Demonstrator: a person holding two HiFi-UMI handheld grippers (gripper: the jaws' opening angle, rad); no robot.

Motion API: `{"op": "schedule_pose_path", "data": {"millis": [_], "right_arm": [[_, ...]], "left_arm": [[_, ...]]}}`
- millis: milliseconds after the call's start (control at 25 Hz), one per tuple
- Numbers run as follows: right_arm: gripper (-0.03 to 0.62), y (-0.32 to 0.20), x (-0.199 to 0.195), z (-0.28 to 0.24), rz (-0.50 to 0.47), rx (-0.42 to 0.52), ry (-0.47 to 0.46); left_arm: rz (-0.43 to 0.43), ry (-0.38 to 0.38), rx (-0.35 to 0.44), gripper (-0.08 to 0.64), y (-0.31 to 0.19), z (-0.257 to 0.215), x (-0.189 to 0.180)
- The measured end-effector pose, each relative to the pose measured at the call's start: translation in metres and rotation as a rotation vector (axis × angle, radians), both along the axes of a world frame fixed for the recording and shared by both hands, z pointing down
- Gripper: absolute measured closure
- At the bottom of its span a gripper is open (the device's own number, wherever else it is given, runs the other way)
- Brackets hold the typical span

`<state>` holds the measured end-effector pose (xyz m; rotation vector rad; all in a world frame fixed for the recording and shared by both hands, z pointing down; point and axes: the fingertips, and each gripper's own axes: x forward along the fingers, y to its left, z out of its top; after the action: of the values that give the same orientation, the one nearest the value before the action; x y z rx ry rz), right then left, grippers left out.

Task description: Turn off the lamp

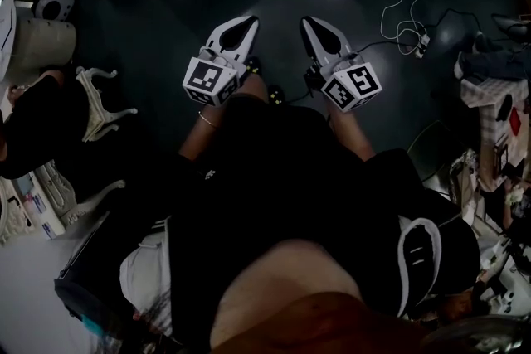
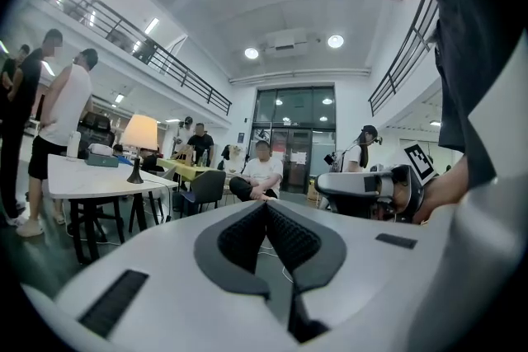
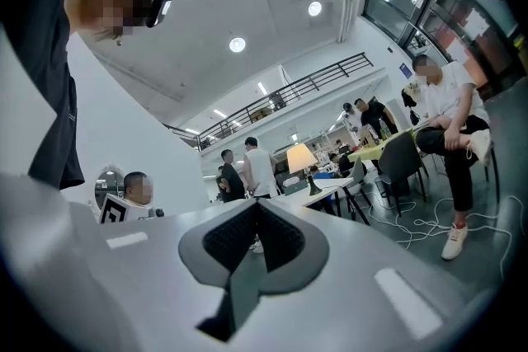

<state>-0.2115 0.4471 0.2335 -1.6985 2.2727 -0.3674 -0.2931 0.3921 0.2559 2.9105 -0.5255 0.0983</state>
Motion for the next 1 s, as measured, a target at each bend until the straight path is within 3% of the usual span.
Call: {"op": "schedule_pose_path", "data": {"millis": [400,1000], "right_arm": [[0.592,-0.036,0.015,0.001,-0.034,0.012,0.003],[0.591,-0.131,0.053,0.014,-0.100,-0.020,0.023]], "left_arm": [[-0.015,0.023,0.002,0.552,-0.037,-0.001,0.019],[-0.010,0.016,0.017,0.552,-0.119,0.019,0.058]]}}
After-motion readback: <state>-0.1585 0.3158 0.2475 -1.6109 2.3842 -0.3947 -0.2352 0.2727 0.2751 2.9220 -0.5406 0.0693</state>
